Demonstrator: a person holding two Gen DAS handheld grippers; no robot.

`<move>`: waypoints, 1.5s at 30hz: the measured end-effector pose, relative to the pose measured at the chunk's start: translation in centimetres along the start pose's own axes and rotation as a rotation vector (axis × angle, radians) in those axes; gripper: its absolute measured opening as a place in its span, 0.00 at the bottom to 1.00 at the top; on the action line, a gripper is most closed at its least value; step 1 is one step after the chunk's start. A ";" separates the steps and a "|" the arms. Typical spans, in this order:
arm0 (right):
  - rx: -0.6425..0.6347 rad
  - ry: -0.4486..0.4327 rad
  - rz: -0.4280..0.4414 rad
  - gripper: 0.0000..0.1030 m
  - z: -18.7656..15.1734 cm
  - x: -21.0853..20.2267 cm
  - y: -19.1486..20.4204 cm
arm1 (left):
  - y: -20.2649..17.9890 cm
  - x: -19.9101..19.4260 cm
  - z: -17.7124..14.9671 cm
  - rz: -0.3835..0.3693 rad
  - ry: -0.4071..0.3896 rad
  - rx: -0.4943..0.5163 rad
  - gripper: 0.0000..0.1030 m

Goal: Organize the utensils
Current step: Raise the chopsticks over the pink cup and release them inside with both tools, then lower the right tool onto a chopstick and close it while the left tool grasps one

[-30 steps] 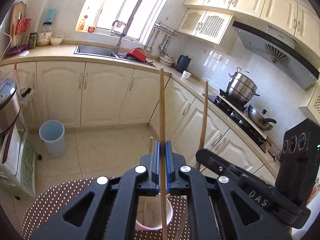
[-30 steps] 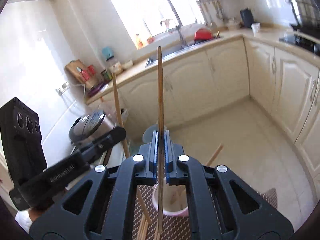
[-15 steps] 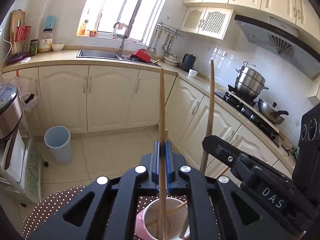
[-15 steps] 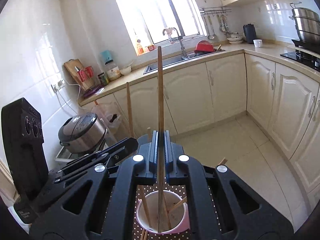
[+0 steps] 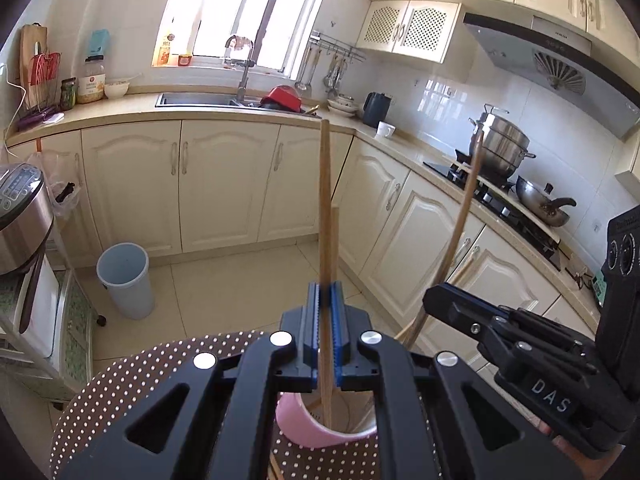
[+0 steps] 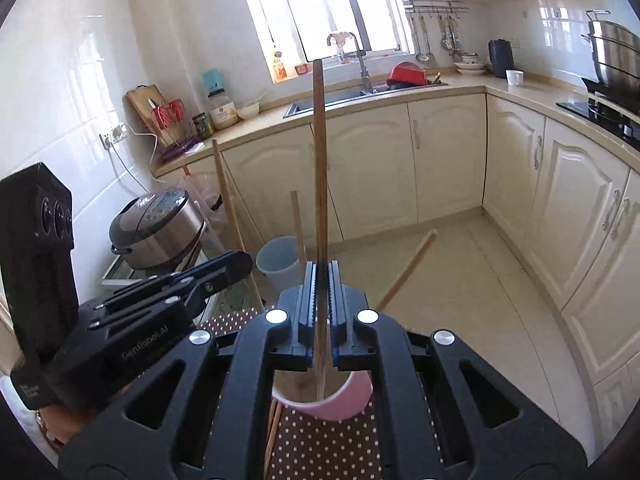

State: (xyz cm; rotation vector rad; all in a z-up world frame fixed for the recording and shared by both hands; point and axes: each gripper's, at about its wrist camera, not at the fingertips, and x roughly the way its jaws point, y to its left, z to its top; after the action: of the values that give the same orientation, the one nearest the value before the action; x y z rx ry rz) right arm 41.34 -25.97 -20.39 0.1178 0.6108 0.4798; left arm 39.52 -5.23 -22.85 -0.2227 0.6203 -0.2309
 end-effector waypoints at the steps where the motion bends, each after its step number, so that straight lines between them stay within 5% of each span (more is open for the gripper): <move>1: 0.003 0.007 -0.004 0.06 -0.4 -0.2 0.1 | 0.0 -0.2 -0.3 0.000 0.006 0.000 0.05; 18: 0.051 0.093 -0.051 0.06 -3.6 -1.2 0.5 | -0.3 -1.2 -3.4 0.033 0.119 -0.001 0.06; 22: 0.078 0.106 -0.052 0.07 -3.7 -1.4 0.4 | -0.5 -1.5 -3.6 0.033 0.138 -0.010 0.25; 29: 0.099 0.107 -0.042 0.09 -3.7 -2.3 0.7 | -0.4 -2.5 -3.8 0.031 0.150 -0.027 0.29; 36: 0.081 0.082 -0.038 0.39 -3.7 -3.9 1.7 | 0.3 -4.5 -4.2 0.041 0.162 -0.055 0.33; 45: 0.076 0.166 -0.044 0.40 -6.5 -3.9 2.5 | 3.5 -5.6 -8.2 0.105 0.315 -0.093 0.37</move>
State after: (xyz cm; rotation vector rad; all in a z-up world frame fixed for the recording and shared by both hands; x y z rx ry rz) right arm 33.79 -25.81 -23.01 0.1374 0.7928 0.4263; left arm 30.73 -1.47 -27.21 -0.2443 0.9536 -0.1365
